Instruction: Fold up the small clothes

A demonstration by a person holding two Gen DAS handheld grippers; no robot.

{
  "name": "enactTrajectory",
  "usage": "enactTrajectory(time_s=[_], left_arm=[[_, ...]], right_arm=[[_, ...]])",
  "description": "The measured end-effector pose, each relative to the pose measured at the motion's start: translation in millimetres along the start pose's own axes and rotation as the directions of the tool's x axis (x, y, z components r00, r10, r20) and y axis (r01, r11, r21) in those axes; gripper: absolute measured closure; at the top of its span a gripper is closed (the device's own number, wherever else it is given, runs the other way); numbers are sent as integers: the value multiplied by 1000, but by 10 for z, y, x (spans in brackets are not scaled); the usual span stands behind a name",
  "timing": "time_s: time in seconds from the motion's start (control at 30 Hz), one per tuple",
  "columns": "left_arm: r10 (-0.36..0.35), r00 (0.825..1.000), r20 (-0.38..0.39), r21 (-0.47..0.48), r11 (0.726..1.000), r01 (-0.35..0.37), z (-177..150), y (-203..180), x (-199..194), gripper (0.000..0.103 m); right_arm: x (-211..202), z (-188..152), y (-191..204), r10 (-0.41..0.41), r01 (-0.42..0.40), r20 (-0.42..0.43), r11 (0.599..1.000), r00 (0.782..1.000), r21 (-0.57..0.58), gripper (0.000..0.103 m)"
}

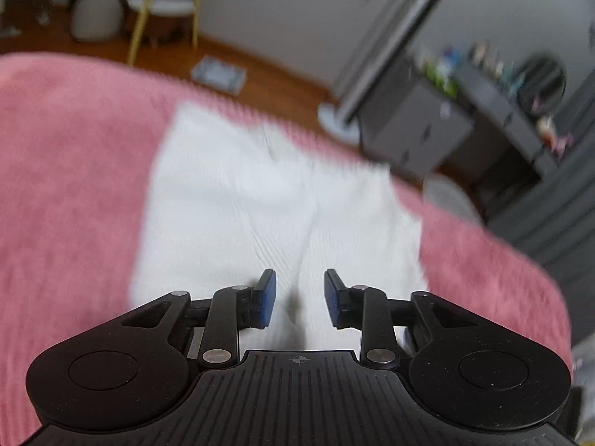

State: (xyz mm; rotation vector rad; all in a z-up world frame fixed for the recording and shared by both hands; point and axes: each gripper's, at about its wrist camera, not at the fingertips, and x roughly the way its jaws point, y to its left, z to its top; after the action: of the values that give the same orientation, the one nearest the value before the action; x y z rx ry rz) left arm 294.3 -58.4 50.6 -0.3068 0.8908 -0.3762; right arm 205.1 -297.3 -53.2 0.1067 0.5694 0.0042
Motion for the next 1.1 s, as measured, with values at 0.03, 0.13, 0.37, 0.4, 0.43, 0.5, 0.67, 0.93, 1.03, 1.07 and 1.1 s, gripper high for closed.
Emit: enactTrajectory(time_s=[0.03,0.13,0.37,0.4,0.43,0.5,0.67,0.93,1.03,1.07,1.1], left_arm=[[31,999,37,-1,1000,-31,-20,46,-118,68],[194,972,134,19,980,-198,-69,174,-281,66],[363,931,35,131,922,-364,-467,205,172,72],[389,919,69,225,891,-394,-582,69,241,73],[416,902,112,311,848,-430,-692,-40,299,73],[444,882,160,347,811,-471,-811,-107,368,73],[409,897,169,124,894,-431,-755,220,-31,25],[445,881,161,-8,893,-450,-1024,634,-366,24],[436,886,160,-23,898,-438,-1044,715,-376,24],[431,888,162,-34,901,-432,-1054,733,-371,24],[421,892,162,-46,906,-420,-1054,754,-374,24]], right_arm=[[10,-3,1,5,-5,2,1000,1000,-1,67],[24,-9,11,9,-9,1,1000,1000,3,66],[-2,-22,116,12,-12,1,1000,1000,-29,66],[-2,-22,126,13,-13,0,999,1000,-33,66],[1,-24,137,14,-14,-3,999,1000,-37,66],[19,-24,158,17,-17,-15,999,1000,-50,66],[-5,81,159,59,-60,-37,998,998,-35,64],[461,449,82,313,-274,-150,933,938,233,49],[784,561,10,389,-304,-181,877,903,372,44],[869,584,7,406,-306,-190,863,894,401,43],[954,604,6,423,-309,-199,848,884,431,43]])
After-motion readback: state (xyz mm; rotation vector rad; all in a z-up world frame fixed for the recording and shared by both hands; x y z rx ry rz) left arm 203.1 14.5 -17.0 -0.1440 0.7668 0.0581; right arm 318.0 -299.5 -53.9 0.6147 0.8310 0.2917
